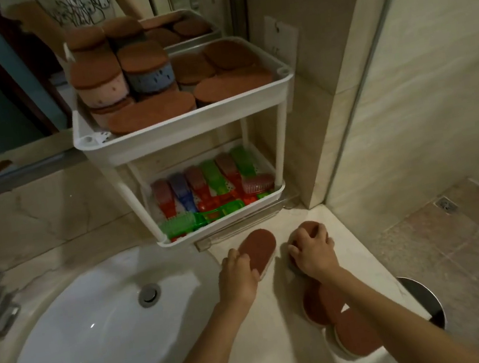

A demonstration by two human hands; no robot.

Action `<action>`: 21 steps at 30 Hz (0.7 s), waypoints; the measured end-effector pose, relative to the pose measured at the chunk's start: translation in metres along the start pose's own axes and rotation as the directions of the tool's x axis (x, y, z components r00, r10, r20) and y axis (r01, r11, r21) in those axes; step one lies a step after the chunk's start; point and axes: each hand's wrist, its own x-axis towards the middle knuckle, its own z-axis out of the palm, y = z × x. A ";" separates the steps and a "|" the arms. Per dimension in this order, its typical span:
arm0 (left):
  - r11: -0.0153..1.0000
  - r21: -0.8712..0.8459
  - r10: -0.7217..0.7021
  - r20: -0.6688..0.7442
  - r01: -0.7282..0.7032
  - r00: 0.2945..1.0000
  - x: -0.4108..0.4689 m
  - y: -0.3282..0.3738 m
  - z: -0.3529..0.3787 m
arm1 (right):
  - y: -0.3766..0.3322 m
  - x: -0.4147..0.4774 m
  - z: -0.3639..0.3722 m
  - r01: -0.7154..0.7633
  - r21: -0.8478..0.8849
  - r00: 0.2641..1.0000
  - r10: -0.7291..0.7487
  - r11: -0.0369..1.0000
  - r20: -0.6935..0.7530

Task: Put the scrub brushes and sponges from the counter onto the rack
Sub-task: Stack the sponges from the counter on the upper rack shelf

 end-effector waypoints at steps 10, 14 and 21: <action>0.905 -0.323 -0.270 0.070 0.278 0.960 -0.006 -0.015 0.004 | -0.006 -0.010 0.015 -0.025 0.133 0.999 0.030 0.991 -0.040; 0.882 -0.354 -0.295 0.095 0.310 0.951 -0.008 -0.015 0.003 | -0.010 -0.011 0.013 0.022 0.089 0.996 -0.014 0.996 -0.090; 0.858 -0.425 -0.312 0.019 0.290 0.950 -0.023 -0.016 0.000 | -0.022 -0.024 -0.005 -0.010 0.503 0.999 0.033 0.864 -0.035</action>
